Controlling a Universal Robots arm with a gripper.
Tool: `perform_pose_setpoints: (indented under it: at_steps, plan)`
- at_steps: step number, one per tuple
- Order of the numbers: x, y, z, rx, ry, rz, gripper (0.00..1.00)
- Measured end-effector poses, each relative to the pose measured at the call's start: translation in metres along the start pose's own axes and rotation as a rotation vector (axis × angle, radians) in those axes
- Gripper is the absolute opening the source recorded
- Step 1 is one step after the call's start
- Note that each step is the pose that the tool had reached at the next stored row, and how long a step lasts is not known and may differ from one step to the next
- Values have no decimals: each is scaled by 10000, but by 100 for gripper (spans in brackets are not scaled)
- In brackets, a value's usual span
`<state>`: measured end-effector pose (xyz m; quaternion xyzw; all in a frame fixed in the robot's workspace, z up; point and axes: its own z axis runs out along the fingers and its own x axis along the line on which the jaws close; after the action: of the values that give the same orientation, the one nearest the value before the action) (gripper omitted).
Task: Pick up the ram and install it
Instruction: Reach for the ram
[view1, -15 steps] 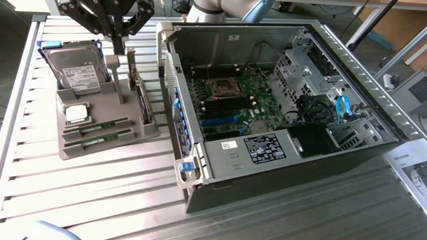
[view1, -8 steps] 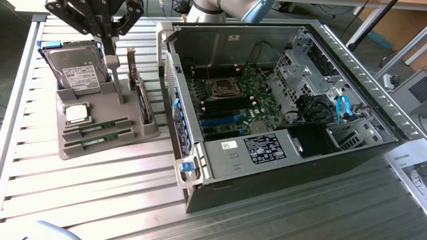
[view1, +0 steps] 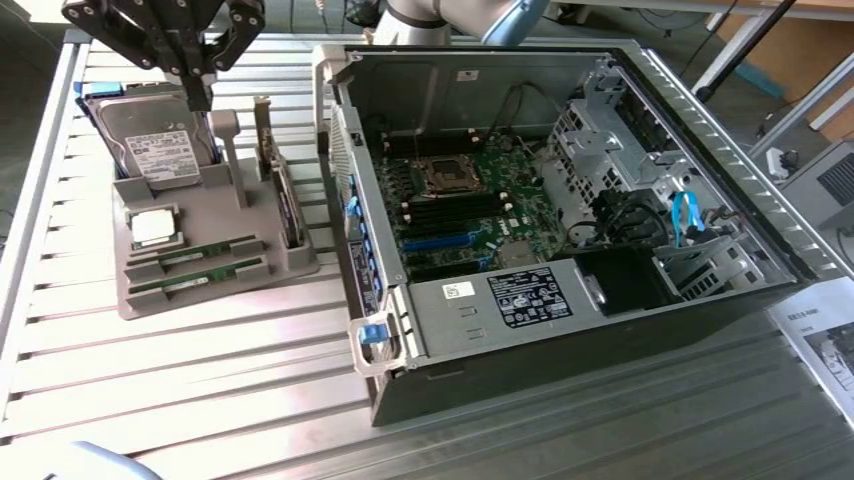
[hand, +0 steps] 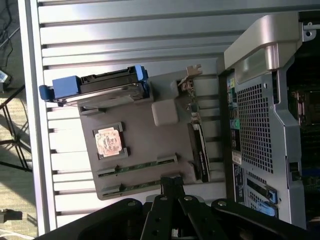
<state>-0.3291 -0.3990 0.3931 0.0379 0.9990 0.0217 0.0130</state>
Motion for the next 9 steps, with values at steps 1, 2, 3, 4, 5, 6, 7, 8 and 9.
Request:
perform_pose_setpoints:
  at_steps: [1, 2, 3, 4, 5, 6, 7, 8, 9]
  plan:
    - [23, -2, 0, -1, 0, -1, 11]
    - [47, -4, -1, -1, -1, 0, 11]
    - [68, -5, -1, -1, -1, 0, 11]
    - [91, -7, -2, -1, -1, 1, 11]
    - [111, -8, -3, 0, 0, 1, 11]
    - [131, -10, -3, 0, 0, 1, 11]
    - [150, -11, -4, 0, 0, 1, 11]
    - [168, -13, -4, -1, -1, 1, 11]
    - [187, -14, -5, 0, 0, 1, 11]
